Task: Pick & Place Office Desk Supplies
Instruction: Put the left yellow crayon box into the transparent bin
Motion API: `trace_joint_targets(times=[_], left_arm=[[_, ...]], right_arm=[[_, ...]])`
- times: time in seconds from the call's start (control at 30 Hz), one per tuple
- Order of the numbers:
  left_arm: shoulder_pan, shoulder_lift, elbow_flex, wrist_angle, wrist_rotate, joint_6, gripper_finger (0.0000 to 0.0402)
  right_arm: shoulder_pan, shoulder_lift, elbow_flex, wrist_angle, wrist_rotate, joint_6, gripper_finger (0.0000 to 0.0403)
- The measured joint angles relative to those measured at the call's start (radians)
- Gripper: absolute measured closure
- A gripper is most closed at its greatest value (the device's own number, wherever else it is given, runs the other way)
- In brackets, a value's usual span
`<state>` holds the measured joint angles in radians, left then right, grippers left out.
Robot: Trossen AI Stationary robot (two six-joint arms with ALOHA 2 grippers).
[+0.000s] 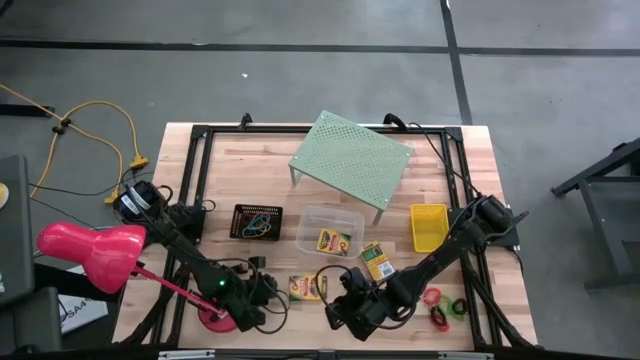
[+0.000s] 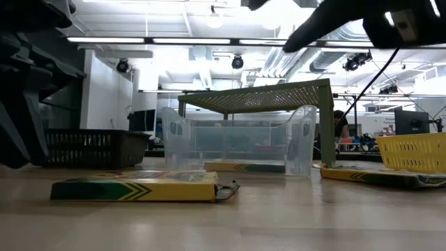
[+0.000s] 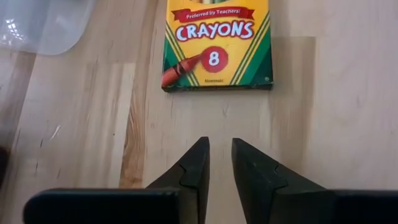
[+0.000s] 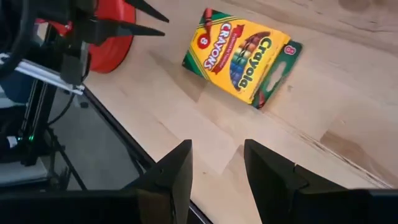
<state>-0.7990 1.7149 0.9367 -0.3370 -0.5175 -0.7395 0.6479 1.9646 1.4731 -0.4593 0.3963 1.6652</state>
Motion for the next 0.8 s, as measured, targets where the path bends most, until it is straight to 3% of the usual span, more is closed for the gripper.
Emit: trace_joint_targets(times=[0.23, 0.8], left_arm=[[0.011, 0.000, 0.000, 0.000, -0.005, 0.005, 0.0338], [0.033, 0.000, -0.006, 0.008, -0.042, 0.006, 0.0338]], right_arm=[[0.000, 0.092, 0.000, 0.052, -0.049, 0.034, 0.0270], [0.000, 0.121, -0.001, 0.015, 0.074, 0.082, 0.0270]])
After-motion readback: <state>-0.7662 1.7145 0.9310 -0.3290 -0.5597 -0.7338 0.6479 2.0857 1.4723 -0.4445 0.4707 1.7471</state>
